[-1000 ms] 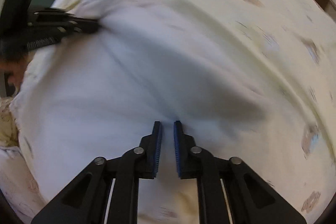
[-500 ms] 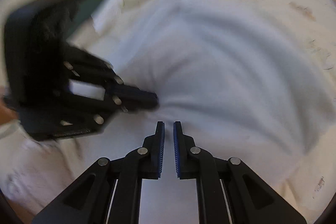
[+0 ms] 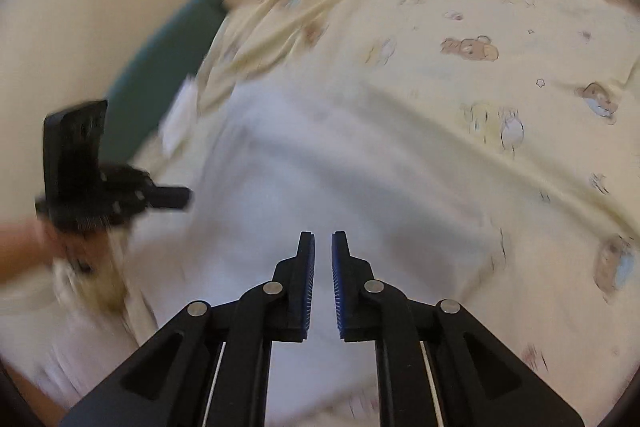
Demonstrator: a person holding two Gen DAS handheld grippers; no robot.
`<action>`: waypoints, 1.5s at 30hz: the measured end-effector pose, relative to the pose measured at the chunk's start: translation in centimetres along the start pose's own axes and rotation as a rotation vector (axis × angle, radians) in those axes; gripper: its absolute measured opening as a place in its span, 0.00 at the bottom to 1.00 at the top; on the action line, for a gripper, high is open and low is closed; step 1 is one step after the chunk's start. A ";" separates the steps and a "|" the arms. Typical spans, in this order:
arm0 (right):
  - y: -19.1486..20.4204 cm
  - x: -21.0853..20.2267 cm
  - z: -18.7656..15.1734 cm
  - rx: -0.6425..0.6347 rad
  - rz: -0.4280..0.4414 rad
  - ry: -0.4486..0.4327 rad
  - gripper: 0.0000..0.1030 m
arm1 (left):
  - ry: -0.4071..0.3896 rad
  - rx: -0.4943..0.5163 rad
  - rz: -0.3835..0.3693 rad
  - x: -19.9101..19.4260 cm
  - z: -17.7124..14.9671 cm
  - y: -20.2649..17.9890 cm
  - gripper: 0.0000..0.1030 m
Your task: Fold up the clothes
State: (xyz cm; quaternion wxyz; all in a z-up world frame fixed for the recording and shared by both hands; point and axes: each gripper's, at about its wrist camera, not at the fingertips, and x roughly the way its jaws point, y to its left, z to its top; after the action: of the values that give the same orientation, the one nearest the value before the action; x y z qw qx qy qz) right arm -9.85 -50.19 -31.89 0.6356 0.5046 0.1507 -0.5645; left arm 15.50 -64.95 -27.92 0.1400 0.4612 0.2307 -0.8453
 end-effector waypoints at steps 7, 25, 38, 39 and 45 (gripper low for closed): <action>-5.8 -0.5 0.1 0.066 -0.371 0.102 0.11 | 0.048 -0.188 0.263 4.9 4.9 7.4 0.02; 12.3 7.6 -17.0 -0.018 0.102 0.312 0.09 | 0.266 -0.516 0.270 -4.8 -20.9 9.5 0.02; 16.4 -4.2 -19.1 -0.045 -0.193 0.155 0.12 | 0.147 -0.379 0.293 -10.8 -20.6 -4.3 0.38; 17.5 -4.8 -18.9 -0.031 -0.194 0.130 0.12 | 0.117 -0.383 0.294 -11.4 -20.6 -5.7 0.50; 22.2 -11.7 -19.4 -0.019 -0.278 0.019 0.43 | -0.011 -0.343 0.422 -14.8 -19.5 -12.4 0.74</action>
State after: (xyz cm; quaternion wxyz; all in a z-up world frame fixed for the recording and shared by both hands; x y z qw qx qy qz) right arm 13.13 -31.08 -21.15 0.5545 0.4782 0.2304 -0.6410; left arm 31.83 -43.89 -21.37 0.3904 0.4640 0.2685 -0.7485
